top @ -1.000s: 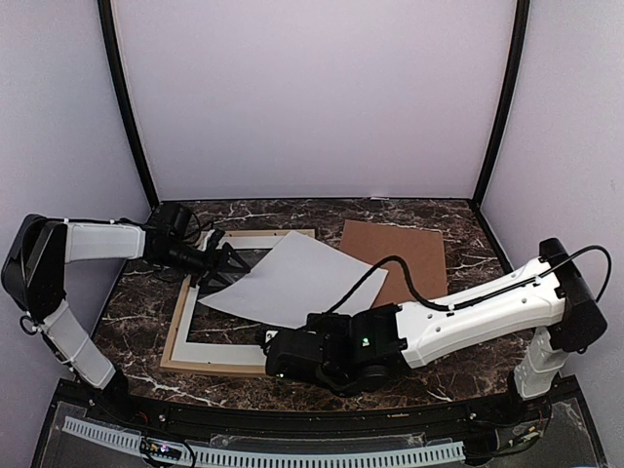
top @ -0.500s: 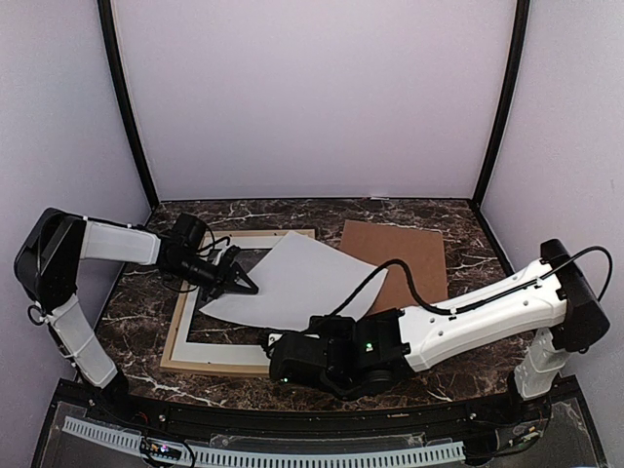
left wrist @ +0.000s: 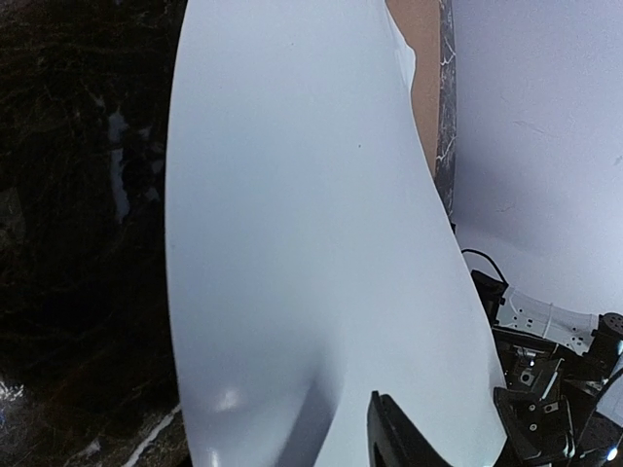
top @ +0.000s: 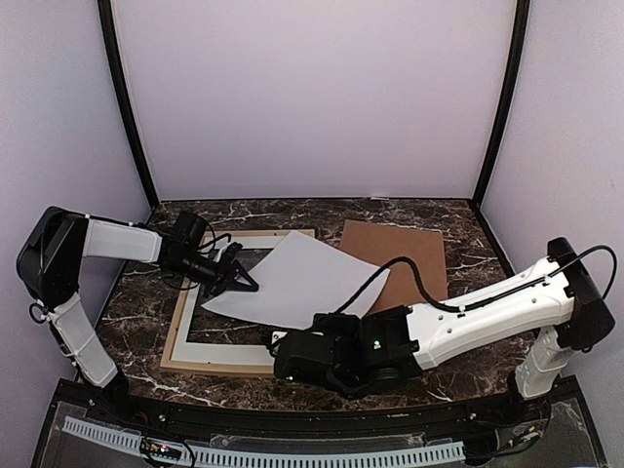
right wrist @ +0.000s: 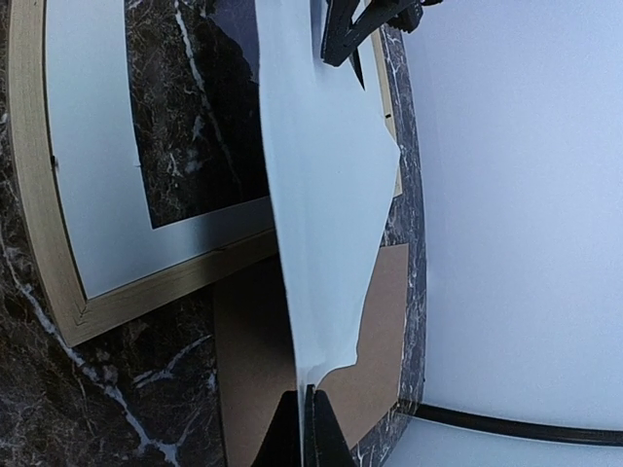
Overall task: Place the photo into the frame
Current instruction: Turn over the photo, then pass from the right arm to the left
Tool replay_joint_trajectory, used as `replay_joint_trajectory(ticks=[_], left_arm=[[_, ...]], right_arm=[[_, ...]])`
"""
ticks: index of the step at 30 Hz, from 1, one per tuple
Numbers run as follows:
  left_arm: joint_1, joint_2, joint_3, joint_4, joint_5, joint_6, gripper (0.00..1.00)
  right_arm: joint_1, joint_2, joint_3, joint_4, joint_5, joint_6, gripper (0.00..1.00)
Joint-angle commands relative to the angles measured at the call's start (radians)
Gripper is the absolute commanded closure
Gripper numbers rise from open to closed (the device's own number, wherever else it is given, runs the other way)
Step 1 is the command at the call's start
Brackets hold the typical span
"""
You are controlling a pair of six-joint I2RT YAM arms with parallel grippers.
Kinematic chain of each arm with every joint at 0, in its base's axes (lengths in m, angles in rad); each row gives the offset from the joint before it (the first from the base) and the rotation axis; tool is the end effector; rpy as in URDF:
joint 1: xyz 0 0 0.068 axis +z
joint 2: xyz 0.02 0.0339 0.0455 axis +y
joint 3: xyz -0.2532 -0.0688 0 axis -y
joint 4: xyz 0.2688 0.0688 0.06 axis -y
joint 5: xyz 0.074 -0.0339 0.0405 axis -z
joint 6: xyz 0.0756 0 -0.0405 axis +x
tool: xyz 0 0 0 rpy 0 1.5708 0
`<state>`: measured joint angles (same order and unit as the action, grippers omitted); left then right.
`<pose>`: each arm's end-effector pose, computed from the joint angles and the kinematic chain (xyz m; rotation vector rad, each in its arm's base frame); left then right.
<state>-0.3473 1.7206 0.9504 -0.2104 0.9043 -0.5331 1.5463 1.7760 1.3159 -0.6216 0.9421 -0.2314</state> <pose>0.3180 -0.1783 0.1195 0.1414 2.6319 -1.4834 0.0708 0.3931 0.1912 -1.4952 1.5655 -0.5382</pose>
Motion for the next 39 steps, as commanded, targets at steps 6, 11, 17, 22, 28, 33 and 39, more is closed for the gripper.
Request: replay_joint_trajectory(ticks=[6, 11, 17, 22, 28, 33, 39], left_arm=[[0.003, 0.007, 0.031, -0.016, -0.003, 0.022, 0.54], [0.010, 0.010, 0.034, -0.017, -0.001, 0.025, 0.56], [0.014, 0.015, 0.035, -0.022, -0.010, 0.028, 0.50], [0.014, 0.016, 0.036, -0.025, -0.008, 0.027, 0.54], [0.014, 0.018, 0.039, -0.021, 0.003, 0.024, 0.68], [0.014, 0.022, 0.037, -0.016, 0.019, 0.019, 0.80], [0.014, 0.019, 0.036, -0.018, 0.025, 0.021, 0.98]], right_arm=[[0.026, -0.046, -0.020, 0.008, -0.002, 0.022, 1.00], [0.038, -0.055, -0.037, 0.003, -0.021, 0.030, 1.00], [0.047, -0.068, -0.054, 0.003, -0.036, 0.033, 1.00], [0.054, -0.068, -0.064, 0.006, -0.045, 0.032, 1.00], [0.056, -0.065, -0.064, 0.010, -0.044, 0.033, 1.00], [0.057, -0.062, -0.066, 0.010, -0.044, 0.033, 1.00], [0.056, -0.058, -0.069, 0.007, -0.044, 0.038, 1.00]])
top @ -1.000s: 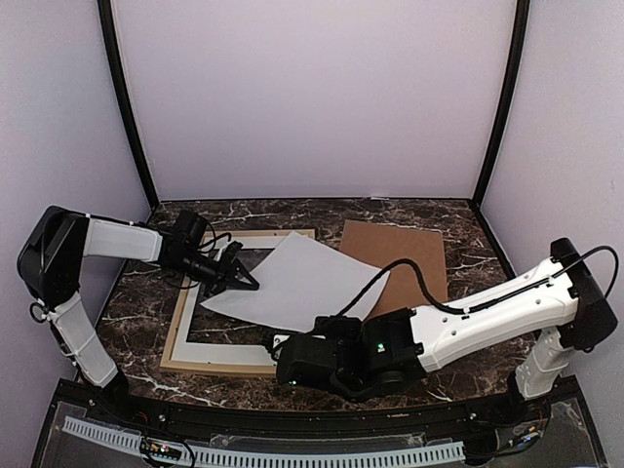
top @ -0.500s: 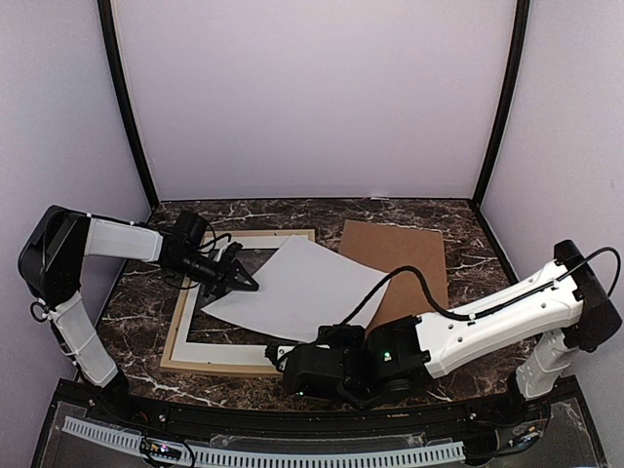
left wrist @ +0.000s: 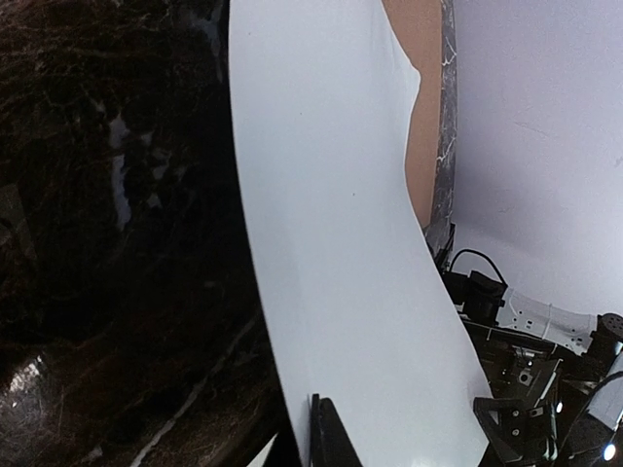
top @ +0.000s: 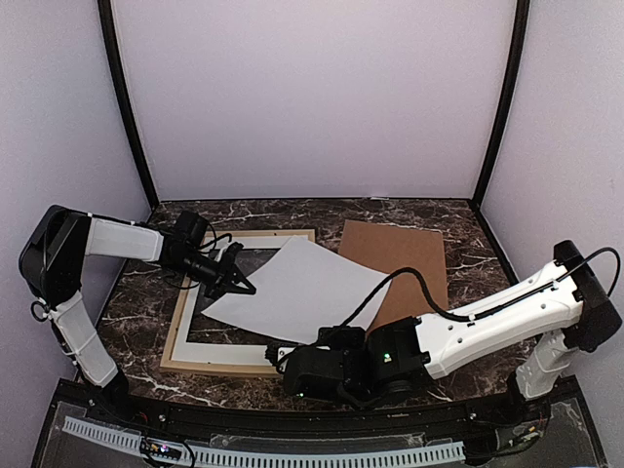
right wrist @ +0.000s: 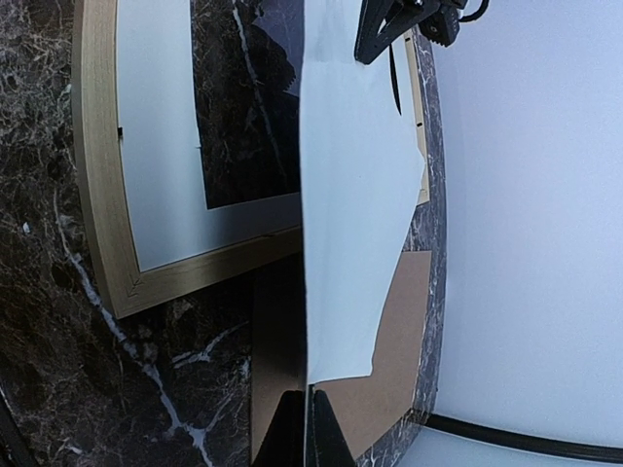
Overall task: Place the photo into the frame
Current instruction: Pass from the right arm to the left
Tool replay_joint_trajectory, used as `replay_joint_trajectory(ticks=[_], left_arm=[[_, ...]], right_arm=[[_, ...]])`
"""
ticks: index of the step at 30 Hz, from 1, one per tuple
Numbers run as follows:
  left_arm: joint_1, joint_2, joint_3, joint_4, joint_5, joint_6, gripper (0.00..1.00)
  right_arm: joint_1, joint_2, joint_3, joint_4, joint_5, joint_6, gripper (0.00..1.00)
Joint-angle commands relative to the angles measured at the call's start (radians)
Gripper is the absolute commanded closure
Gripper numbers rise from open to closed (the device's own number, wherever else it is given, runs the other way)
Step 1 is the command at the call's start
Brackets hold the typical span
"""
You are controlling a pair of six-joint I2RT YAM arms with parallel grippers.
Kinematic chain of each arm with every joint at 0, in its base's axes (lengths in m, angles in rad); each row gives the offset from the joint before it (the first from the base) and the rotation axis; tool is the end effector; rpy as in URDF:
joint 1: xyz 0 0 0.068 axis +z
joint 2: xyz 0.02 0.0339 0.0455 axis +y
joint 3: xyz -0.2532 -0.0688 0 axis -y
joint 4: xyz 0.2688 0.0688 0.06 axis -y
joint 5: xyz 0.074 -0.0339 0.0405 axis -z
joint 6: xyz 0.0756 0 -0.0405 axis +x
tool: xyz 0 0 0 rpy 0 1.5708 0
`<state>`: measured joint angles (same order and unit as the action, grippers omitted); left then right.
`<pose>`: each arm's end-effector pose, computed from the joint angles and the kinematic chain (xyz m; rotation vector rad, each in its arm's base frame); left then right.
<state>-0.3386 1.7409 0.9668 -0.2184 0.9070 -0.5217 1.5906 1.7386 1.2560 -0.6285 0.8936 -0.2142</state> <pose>0.3225 -0.1767 0.1171 0.1383 2.6351 -1.4808 0.0513 0.3832 0.1828 -1.5702 1.5535 -0.4861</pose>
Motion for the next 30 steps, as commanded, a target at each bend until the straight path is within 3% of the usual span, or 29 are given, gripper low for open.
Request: replay_joint_trajectory(ticks=[1, 3, 12, 17, 20, 30], left_arm=[[0.006, -0.004, 0.020, -0.009, 0.022, 0.009, 1.00], [0.006, -0.016, 0.020, -0.006, 0.023, 0.004, 1.00], [0.020, -0.147, -0.032, 0.082, 0.018, -0.088, 1.00], [0.060, -0.265, -0.058, 0.051, -0.041, -0.068, 1.00], [0.091, -0.330, -0.070, 0.000, -0.133, -0.023, 1.00], [0.142, -0.461, -0.148, -0.080, -0.371, 0.002, 1.00]], right_arm=[[0.012, -0.019, -0.008, 0.011, 0.006, 0.023, 1.00], [0.012, -0.017, -0.003, 0.005, 0.014, 0.030, 0.98], [0.011, 0.004, 0.011, -0.034, 0.005, 0.080, 0.54], [-0.003, 0.005, 0.022, -0.086, -0.029, 0.136, 0.27], [-0.030, -0.007, 0.019, -0.108, -0.064, 0.180, 0.22], [-0.204, -0.083, -0.013, -0.205, -0.155, 0.356, 0.21]])
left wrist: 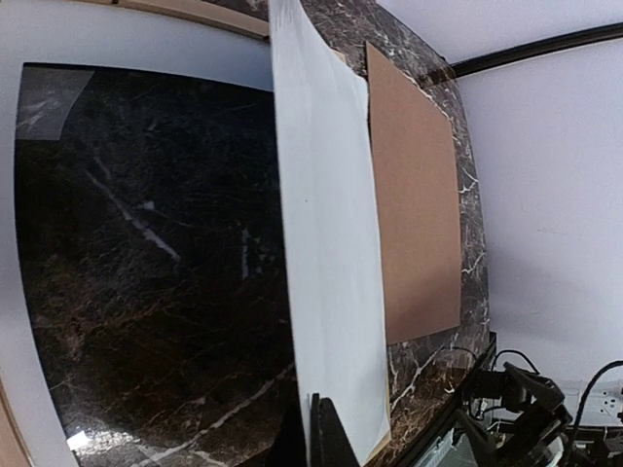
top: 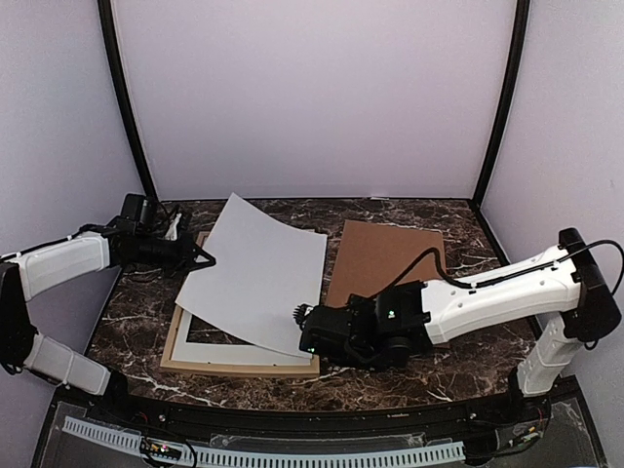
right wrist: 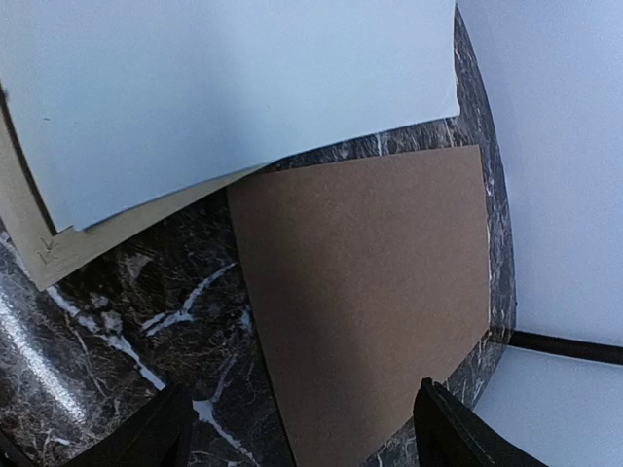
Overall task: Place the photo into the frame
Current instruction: Pass from the right arm to the left, then place the photo on the mat board.
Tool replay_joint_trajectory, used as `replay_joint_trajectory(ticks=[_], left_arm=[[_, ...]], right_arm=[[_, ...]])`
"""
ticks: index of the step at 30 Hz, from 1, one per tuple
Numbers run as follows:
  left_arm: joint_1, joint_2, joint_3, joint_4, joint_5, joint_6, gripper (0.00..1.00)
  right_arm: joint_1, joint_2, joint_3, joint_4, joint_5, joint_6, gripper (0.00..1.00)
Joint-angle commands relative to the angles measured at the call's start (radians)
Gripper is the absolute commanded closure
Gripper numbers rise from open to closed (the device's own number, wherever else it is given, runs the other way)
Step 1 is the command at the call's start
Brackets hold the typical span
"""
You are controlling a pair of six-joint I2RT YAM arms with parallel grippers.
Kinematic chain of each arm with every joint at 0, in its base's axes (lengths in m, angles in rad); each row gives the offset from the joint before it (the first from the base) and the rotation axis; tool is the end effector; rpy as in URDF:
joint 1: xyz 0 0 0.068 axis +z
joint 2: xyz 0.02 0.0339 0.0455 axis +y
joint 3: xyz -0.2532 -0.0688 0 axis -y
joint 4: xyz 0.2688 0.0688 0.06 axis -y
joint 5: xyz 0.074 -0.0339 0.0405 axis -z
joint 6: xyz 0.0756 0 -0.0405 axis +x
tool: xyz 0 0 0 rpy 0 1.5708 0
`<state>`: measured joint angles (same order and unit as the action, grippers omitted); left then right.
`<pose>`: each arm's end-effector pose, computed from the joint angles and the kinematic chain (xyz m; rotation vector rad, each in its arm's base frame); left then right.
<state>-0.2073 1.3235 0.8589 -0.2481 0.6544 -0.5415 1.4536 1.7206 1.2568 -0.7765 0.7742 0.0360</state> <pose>0.3101 -0.1122 0.2046 -0.0308 2.3605 -1.1272 0.0954 0.3579 0.1762 -1.4082 1.8878 -0.4387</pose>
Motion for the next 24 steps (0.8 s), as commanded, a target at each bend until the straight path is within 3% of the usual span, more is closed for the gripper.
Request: replay_joint_trajectory(ticks=[1, 9, 17, 24], left_arm=[[0.011, -0.047, -0.045, -0.051, -0.138, 0.022, 1.00], [0.011, -0.102, -0.087, -0.067, -0.238, 0.016, 1.00], [0.011, -0.132, -0.138, -0.051, -0.231, -0.013, 1.00], [0.011, -0.145, -0.169, -0.026, -0.188, -0.050, 1.00]], right_arm=[[-0.088, -0.082, -0.021, -0.056, -0.049, 0.120, 0.21], [-0.301, -0.195, -0.047, 0.020, -0.195, 0.191, 0.21], [-0.531, -0.226, -0.078, 0.122, -0.354, 0.254, 0.19], [-0.606, -0.228, -0.110, 0.176, -0.432, 0.265, 0.19]])
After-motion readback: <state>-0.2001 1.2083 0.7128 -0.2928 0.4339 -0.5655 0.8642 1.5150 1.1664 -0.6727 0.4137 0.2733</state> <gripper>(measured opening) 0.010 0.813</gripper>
